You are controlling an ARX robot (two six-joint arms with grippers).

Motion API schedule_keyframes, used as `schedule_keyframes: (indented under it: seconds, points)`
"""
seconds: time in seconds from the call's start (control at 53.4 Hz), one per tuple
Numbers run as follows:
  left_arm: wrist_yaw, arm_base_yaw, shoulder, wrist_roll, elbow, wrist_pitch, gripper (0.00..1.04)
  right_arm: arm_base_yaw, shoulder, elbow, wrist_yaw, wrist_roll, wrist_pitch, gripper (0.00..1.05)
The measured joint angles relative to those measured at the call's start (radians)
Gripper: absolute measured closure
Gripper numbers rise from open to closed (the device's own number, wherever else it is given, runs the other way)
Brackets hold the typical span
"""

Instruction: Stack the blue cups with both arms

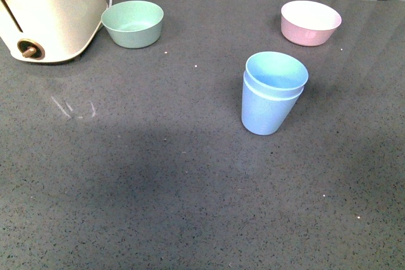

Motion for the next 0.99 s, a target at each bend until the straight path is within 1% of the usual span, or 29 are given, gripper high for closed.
schedule_keyframes:
  seconds: [0.037, 0.112, 0.169, 0.262, 0.281, 0.318, 0.562, 0.581, 0.599, 0.618, 0.693, 0.73, 0.787, 0.993]
  points:
    - [0.0, 0.0, 0.0, 0.0, 0.0, 0.0, 0.09, -0.019, -0.044, -0.037, -0.02, 0.01, 0.012, 0.55]
    - [0.001, 0.0, 0.0, 0.0, 0.0, 0.0, 0.09, -0.049, -0.098, -0.092, -0.049, 0.016, 0.013, 0.69]
    - [0.001, 0.0, 0.0, 0.0, 0.0, 0.0, 0.09, -0.064, -0.119, -0.119, -0.059, 0.018, 0.013, 0.77]
    - [0.001, 0.0, 0.0, 0.0, 0.0, 0.0, 0.09, -0.093, -0.171, -0.171, -0.091, 0.019, 0.004, 0.93]
    - [0.001, 0.0, 0.0, 0.0, 0.0, 0.0, 0.09, -0.095, -0.177, -0.175, -0.095, 0.019, 0.003, 0.94]
    - [0.001, 0.0, 0.0, 0.0, 0.0, 0.0, 0.09, -0.108, -0.21, -0.197, -0.109, 0.019, -0.004, 1.03]
    - [0.001, 0.0, 0.0, 0.0, 0.0, 0.0, 0.09, -0.179, -0.407, -0.302, -0.176, 0.022, -0.098, 1.03]
    - [0.001, 0.0, 0.0, 0.0, 0.0, 0.0, 0.09, -0.193, -0.42, -0.307, -0.195, 0.022, -0.107, 1.03]
    - [0.001, 0.0, 0.0, 0.0, 0.0, 0.0, 0.09, -0.217, -0.439, -0.313, -0.24, 0.022, -0.121, 1.03]
    - [0.001, 0.0, 0.0, 0.0, 0.0, 0.0, 0.09, -0.233, -0.452, -0.317, -0.253, 0.022, -0.129, 1.03]
    - [0.001, 0.0, 0.0, 0.0, 0.0, 0.0, 0.09, -0.268, -0.513, -0.333, -0.257, 0.023, -0.17, 1.03]
    - [0.001, 0.0, 0.0, 0.0, 0.0, 0.0, 0.09, -0.268, -0.542, -0.341, -0.261, 0.022, -0.192, 1.03]
    - [0.001, 0.0, 0.0, 0.0, 0.0, 0.0, 0.09, -0.268, -0.553, -0.369, -0.263, 0.022, -0.16, 1.03]
    - [0.0, 0.0, 0.0, 0.0, 0.0, 0.0, 0.09, -0.27, -0.675, -0.369, -0.264, 0.023, -0.271, 1.03]
